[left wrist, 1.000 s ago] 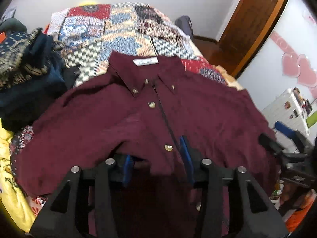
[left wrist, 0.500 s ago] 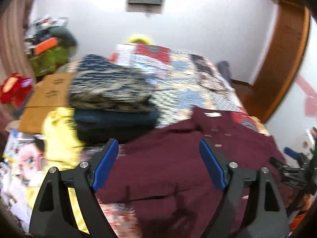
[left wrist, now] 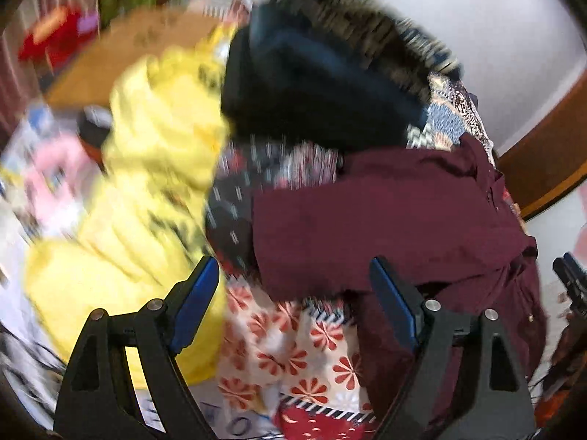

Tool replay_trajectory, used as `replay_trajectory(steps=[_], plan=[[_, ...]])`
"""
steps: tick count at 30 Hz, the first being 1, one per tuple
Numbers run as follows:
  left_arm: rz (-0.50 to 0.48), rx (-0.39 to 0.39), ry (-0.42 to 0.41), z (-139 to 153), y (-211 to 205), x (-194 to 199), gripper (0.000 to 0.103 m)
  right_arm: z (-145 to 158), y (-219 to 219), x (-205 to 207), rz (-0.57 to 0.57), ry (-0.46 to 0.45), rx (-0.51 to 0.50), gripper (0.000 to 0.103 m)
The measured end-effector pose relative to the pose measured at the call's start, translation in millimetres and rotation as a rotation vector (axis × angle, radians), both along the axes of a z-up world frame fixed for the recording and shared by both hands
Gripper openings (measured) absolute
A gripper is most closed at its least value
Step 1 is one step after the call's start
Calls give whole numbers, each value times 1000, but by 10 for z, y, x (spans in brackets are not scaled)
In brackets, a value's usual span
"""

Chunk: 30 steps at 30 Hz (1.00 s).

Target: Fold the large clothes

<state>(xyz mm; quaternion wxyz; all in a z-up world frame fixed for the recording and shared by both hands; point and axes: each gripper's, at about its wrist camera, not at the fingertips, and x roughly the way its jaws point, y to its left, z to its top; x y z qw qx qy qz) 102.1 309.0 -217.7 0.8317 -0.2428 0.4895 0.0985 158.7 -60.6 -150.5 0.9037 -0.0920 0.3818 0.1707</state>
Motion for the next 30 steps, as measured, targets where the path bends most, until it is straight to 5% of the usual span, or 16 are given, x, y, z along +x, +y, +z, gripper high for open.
replay_trajectory(steps=[10,15,18,22,30], plan=[[5,-267,-16,-737,35,134,80,-40,127,-51,4,-11,-100,103],[-27,-284,-42,-735,-80,210,47,-59,80,-30,-10,-11,-121,103],[-62,-181,-54,-552,-227,264,30,-85,47,-15,-16,-8,-130,103],[-110,76,-83,-68,-502,333,26,-104,-46,13,-25,-8,-132,103],[-154,190,-287,1118,-865,523,21,-67,-380,123,-56,-26,-86,103]])
